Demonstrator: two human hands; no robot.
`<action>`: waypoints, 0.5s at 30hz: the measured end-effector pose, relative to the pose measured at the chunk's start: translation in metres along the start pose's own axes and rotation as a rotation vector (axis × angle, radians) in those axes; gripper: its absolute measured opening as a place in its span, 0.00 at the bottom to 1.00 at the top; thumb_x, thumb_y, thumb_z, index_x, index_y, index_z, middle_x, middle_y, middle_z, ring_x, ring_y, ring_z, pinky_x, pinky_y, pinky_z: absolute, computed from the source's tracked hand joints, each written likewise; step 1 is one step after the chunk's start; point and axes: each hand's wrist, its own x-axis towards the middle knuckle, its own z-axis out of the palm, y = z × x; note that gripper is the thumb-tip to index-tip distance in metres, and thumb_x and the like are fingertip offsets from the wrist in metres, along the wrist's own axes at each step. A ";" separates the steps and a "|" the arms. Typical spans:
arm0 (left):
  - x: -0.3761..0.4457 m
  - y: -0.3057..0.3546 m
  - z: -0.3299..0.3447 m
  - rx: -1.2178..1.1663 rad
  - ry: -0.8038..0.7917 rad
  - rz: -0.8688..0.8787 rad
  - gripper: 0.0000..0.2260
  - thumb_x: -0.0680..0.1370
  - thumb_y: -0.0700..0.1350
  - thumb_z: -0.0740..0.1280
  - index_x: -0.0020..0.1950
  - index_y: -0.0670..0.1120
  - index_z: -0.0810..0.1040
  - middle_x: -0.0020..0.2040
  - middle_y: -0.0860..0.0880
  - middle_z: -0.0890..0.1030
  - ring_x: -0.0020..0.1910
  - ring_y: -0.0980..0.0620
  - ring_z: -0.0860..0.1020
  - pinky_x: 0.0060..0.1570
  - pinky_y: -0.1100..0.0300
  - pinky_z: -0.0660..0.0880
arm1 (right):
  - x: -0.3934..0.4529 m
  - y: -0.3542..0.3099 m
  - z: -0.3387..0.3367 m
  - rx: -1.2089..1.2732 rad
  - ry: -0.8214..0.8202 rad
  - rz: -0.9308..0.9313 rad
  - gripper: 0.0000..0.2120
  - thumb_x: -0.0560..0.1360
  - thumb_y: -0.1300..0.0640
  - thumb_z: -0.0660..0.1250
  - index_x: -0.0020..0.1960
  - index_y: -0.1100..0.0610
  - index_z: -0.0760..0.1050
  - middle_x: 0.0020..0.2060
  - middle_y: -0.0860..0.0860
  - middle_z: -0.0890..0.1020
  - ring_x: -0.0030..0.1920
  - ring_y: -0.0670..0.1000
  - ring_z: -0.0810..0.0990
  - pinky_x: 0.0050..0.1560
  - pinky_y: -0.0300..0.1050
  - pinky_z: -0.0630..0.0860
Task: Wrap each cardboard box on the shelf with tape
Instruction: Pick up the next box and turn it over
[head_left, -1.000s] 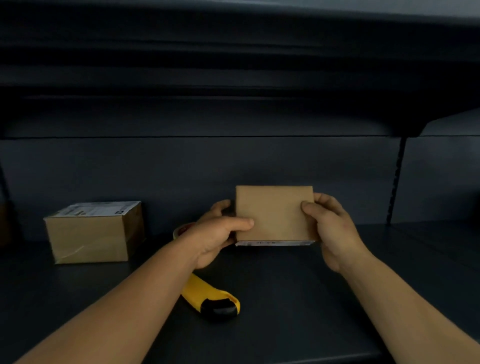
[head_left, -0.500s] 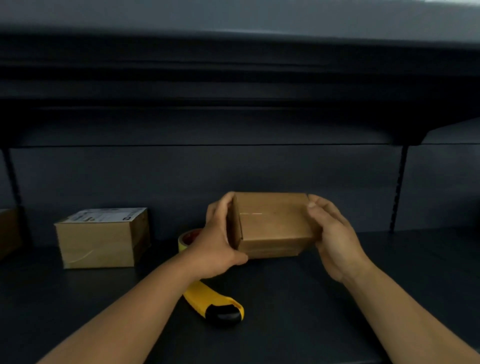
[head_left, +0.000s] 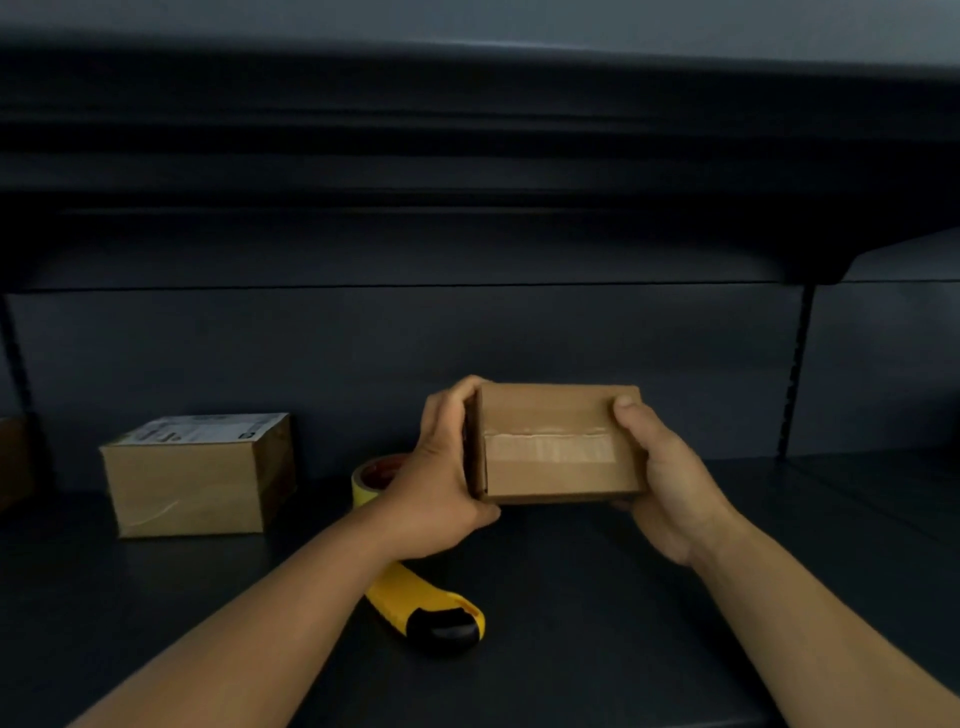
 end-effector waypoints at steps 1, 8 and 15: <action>0.000 0.000 0.000 0.004 -0.003 0.002 0.47 0.67 0.36 0.75 0.65 0.69 0.47 0.61 0.65 0.54 0.63 0.63 0.62 0.51 0.79 0.64 | 0.000 0.000 0.000 0.018 -0.011 0.053 0.16 0.75 0.41 0.60 0.59 0.46 0.73 0.55 0.51 0.80 0.56 0.53 0.77 0.57 0.56 0.72; 0.005 0.008 -0.012 -0.336 -0.262 -0.196 0.48 0.63 0.55 0.77 0.69 0.74 0.47 0.70 0.58 0.59 0.68 0.55 0.62 0.67 0.57 0.62 | 0.003 -0.001 -0.005 0.013 0.001 -0.013 0.23 0.70 0.42 0.67 0.62 0.49 0.72 0.57 0.53 0.80 0.56 0.54 0.79 0.53 0.54 0.77; 0.010 0.000 -0.010 -0.495 -0.107 -0.264 0.48 0.71 0.41 0.73 0.78 0.57 0.41 0.60 0.63 0.68 0.63 0.59 0.66 0.63 0.64 0.62 | 0.003 -0.001 -0.008 0.076 -0.105 -0.132 0.44 0.57 0.49 0.75 0.70 0.40 0.63 0.61 0.49 0.77 0.60 0.53 0.76 0.58 0.52 0.75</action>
